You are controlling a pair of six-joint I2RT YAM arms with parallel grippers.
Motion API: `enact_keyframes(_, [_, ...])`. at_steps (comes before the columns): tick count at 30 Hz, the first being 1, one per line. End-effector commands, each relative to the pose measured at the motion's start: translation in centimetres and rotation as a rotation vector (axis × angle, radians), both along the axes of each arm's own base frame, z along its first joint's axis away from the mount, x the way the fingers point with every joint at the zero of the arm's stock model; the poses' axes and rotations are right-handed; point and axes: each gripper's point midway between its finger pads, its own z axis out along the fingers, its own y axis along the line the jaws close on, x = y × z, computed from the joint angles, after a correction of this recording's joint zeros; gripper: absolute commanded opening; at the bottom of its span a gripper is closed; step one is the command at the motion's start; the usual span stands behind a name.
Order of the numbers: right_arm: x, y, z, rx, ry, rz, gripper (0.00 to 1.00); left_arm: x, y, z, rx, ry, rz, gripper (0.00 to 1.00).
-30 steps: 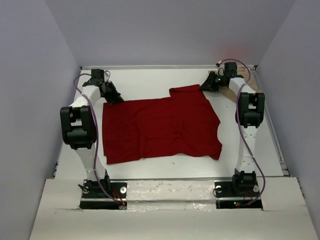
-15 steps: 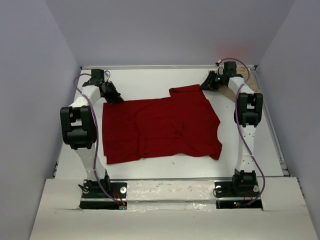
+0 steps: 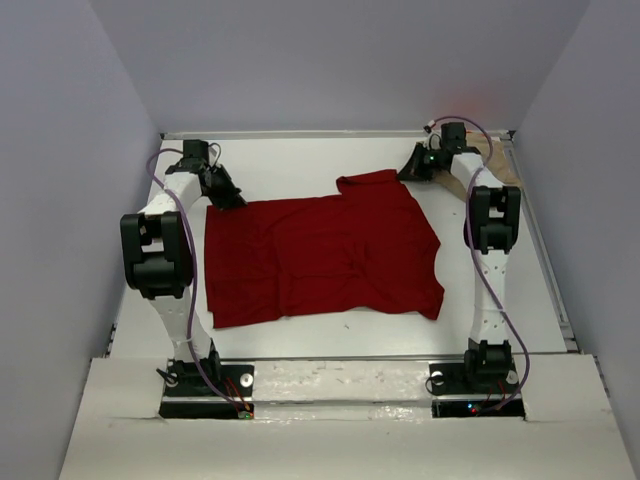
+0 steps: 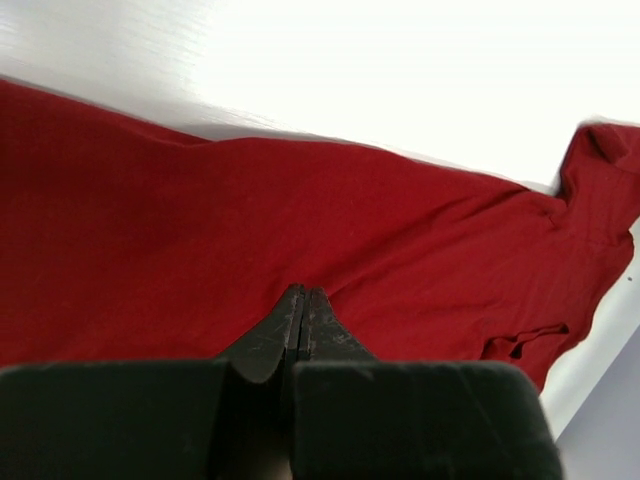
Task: Fold and stack the t-shirts
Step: Fold the tshirt
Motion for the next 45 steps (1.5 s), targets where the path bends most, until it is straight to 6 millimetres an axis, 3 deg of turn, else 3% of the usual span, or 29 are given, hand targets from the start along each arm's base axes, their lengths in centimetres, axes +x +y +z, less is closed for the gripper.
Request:
enact_keyframes(1, [0.8, 0.4, 4.4, -0.097, -0.117, 0.001, 0.0, 0.0, 0.3, 2.3, 0.04, -0.062, 0.006, 0.04])
enact_keyframes(4, [1.2, 0.0, 5.4, -0.122, -0.14, -0.005, 0.0, -0.1, 0.4, 1.9, 0.046, -0.048, 0.005, 0.04])
enact_keyframes(6, [1.5, -0.3, 5.0, -0.141, -0.134, -0.009, 0.0, -0.1, 0.2, 1.9, 0.036, -0.05, -0.003, 0.04])
enact_keyframes(7, [1.6, -0.4, 4.8, -0.15, -0.129, -0.013, 0.13, -0.2, 0.1, 1.9, 0.033, -0.05, -0.006, 0.04])
enact_keyframes(8, [1.5, -0.4, 4.5, -0.154, -0.122, -0.01, 0.21, -0.2, 0.0, 2.0, 0.027, -0.053, -0.011, 0.04])
enact_keyframes(11, [1.1, -0.4, 3.9, -0.15, -0.108, -0.007, 0.23, -0.3, 0.1, 2.1, 0.03, -0.056, -0.013, 0.04])
enact_keyframes(15, [0.9, -0.3, 3.6, -0.147, -0.104, -0.006, 0.36, -0.3, -0.1, 1.9, 0.024, -0.051, -0.021, 0.04])
enact_keyframes(31, [0.0, -0.7, 5.5, -0.165, -0.126, -0.024, 0.37, -0.3, -0.6, 1.9, 0.0, -0.053, -0.031, 0.04])
enact_keyframes(36, [0.3, -1.7, 5.6, -0.221, -0.148, -0.053, 0.37, -0.2, -0.9, 1.9, -0.007, -0.056, -0.035, 0.04])
enact_keyframes(39, [0.9, -1.6, 6.1, -0.249, -0.166, -0.057, 0.37, -0.2, -1.2, 1.9, -0.01, -0.056, -0.041, 0.04])
enact_keyframes(45, [0.4, -0.6, 6.5, -0.189, -0.144, -0.027, 0.37, -0.2, -1.3, 2.0, -0.007, -0.058, -0.042, 0.04])
